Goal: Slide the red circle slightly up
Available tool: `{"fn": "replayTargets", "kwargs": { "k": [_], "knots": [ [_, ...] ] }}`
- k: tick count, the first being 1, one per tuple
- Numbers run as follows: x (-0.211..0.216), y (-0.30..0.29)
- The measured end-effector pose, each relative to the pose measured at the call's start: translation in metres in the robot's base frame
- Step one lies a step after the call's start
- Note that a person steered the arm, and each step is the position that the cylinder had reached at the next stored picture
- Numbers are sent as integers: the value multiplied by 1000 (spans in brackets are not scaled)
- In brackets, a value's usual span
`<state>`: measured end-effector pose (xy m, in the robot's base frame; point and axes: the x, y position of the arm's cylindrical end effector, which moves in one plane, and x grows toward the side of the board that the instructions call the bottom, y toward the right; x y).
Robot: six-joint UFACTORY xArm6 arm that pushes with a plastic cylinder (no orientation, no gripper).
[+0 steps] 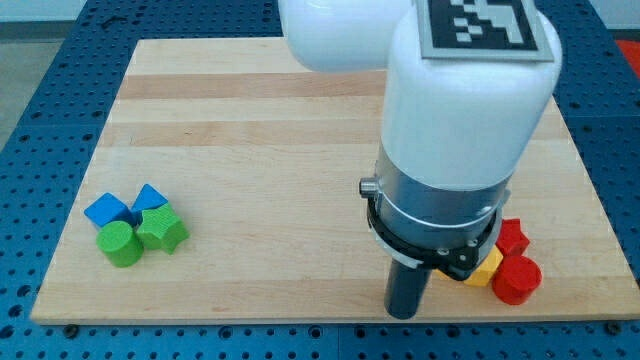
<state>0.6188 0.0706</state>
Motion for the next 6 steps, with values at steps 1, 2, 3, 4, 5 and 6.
{"fn": "replayTargets", "kwargs": {
  "k": [1,2,3,4,5,6],
  "knots": [
    [0,56],
    [0,59],
    [0,67],
    [0,89],
    [0,109],
    [0,112]
  ]
}}
